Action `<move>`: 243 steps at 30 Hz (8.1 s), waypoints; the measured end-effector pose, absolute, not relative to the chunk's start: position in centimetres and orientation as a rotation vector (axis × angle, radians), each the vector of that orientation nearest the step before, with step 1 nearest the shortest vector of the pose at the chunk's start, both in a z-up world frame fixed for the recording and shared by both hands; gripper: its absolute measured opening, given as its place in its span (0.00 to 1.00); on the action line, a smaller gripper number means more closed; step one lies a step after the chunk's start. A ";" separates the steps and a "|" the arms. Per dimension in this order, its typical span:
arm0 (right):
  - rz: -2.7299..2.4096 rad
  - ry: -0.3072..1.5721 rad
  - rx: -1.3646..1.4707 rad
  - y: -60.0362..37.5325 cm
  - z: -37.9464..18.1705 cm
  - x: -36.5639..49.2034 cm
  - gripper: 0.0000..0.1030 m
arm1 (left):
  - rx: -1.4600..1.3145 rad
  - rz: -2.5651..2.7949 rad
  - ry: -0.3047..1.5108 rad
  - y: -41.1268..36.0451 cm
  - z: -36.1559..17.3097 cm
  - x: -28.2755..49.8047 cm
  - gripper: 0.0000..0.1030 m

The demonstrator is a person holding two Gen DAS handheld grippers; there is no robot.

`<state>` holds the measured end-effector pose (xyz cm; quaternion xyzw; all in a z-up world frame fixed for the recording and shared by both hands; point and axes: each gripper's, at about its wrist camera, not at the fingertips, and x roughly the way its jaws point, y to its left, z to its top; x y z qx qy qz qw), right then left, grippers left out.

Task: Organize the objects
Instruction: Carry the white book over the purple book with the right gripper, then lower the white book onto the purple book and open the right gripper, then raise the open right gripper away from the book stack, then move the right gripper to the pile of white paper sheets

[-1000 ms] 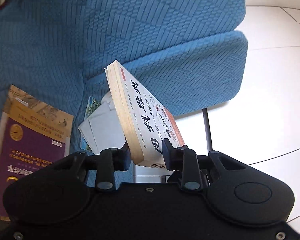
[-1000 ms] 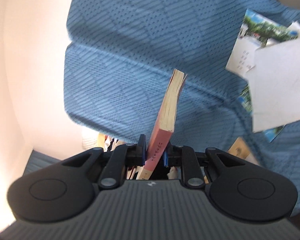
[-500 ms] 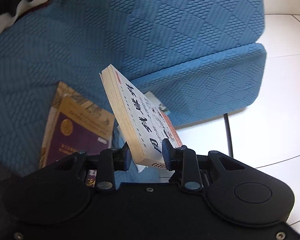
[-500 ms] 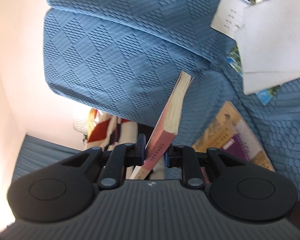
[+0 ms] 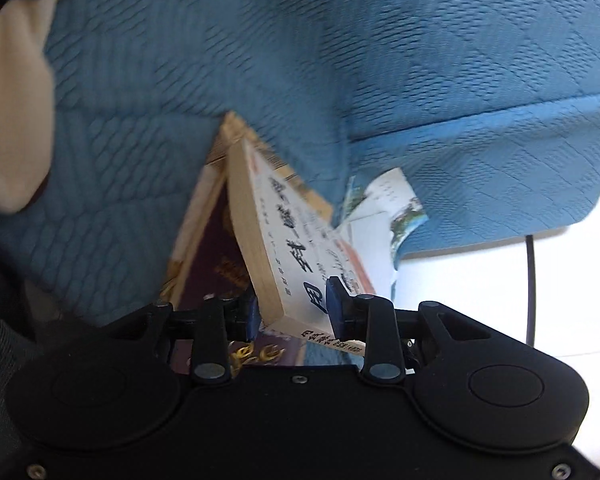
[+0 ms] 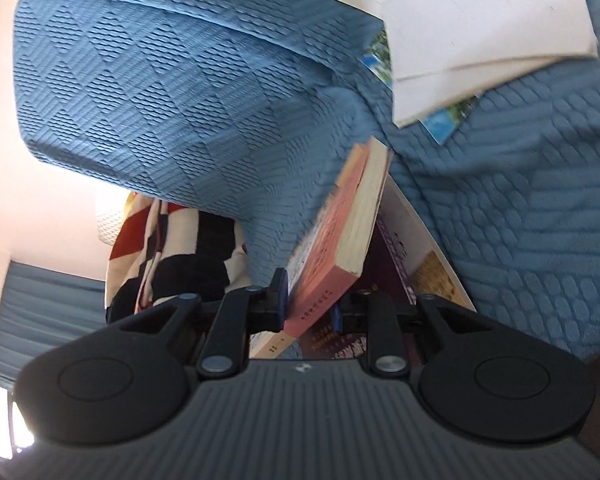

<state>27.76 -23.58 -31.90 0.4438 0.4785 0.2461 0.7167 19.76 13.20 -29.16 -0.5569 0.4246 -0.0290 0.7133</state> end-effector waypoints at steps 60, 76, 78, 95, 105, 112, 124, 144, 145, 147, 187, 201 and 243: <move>0.969 1.037 -0.148 -15.2 -30.9 39.9 0.77 | -0.727 0.209 1.084 0.3 -25.9 21.2 0.56; 0.966 1.066 -0.126 -18.4 -28.3 35.4 0.52 | -0.773 0.169 1.055 1.4 -26.4 21.2 0.64; 0.969 1.062 -0.110 -18.9 -27.9 34.6 0.51 | -0.767 0.169 1.050 1.5 -26.3 21.0 0.65; 0.875 1.155 0.100 -21.5 -27.7 28.0 0.16 | -0.783 0.247 1.025 4.4 -26.0 19.4 0.61; 0.811 1.180 0.140 -21.0 -28.0 23.8 0.16 | -0.744 0.256 1.029 5.2 -26.0 19.2 0.61; 0.816 1.206 0.132 -20.2 -28.5 22.0 0.17 | -0.704 0.257 1.031 5.7 -25.9 19.3 0.63; 0.616 1.126 0.196 -22.7 -24.9 21.4 0.17 | -0.709 0.217 1.008 6.0 -24.0 18.6 0.64; 0.573 0.818 0.206 -27.5 -12.6 15.8 0.17 | -0.607 0.048 0.758 1.7 -11.0 12.2 0.66; 0.569 0.807 0.204 -27.8 -12.3 15.4 0.17 | -0.599 0.035 0.749 1.3 -10.5 12.0 0.67; 0.555 0.794 0.194 -28.2 -11.8 14.7 0.17 | -0.576 0.016 0.736 0.4 -9.8 11.7 0.67; 0.393 0.683 0.187 -33.2 -11.7 13.8 0.70 | -0.447 -0.097 0.663 -5.9 -6.1 12.6 0.98; 0.316 0.691 0.208 -34.9 -13.8 15.0 0.80 | -0.432 -0.106 0.706 -7.2 -7.3 14.7 1.00; 0.118 0.722 0.501 -40.6 -29.0 31.9 0.79 | -0.572 -0.076 0.947 -12.5 -22.8 32.4 0.68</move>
